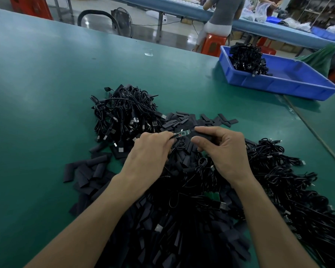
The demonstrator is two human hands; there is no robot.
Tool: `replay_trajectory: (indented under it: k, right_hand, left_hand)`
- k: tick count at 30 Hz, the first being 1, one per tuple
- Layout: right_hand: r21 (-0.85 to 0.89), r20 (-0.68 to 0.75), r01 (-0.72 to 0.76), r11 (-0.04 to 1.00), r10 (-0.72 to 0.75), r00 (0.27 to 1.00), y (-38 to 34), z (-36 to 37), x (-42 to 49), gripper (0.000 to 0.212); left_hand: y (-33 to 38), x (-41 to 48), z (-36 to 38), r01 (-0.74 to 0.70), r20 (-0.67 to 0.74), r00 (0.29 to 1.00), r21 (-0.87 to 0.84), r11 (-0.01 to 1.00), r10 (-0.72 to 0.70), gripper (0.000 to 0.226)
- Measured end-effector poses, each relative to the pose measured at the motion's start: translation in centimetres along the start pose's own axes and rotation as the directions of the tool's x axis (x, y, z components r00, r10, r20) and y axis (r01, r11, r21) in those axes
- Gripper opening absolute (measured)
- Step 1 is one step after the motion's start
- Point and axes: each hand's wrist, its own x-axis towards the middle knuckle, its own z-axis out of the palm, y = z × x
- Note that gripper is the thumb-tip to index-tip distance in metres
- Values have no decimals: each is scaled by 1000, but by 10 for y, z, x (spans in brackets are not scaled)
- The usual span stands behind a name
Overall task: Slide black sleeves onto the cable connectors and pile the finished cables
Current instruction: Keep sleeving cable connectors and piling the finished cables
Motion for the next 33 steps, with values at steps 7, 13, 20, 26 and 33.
replay_trajectory:
  k: [7,13,20,26,33]
  right_hand:
    - [-17,-24,-14,1000,13,1000,2,0,0,28]
    - [-54,1,-25,998,25,1000,0,-3,0,30]
    - [-35,133,-76,996,80,988,0,-15,4,25]
    - [13,212,-96,995,91,973,0,-19,4,26]
    - [46,205,-96,994,84,975,0,-21,3,24]
  left_hand:
    - [0,-2,1,-26,0,1000,9,1000,26,26]
    - [-1,-2,2,-31,-2,1000,-41,999,31,24]
    - [-9,0,5,-39,48,998,-182,982,49,22]
    - [-15,1,6,-48,91,993,-231,972,71,22]
    - [-12,3,4,42,229,972,-354,934,43,20]
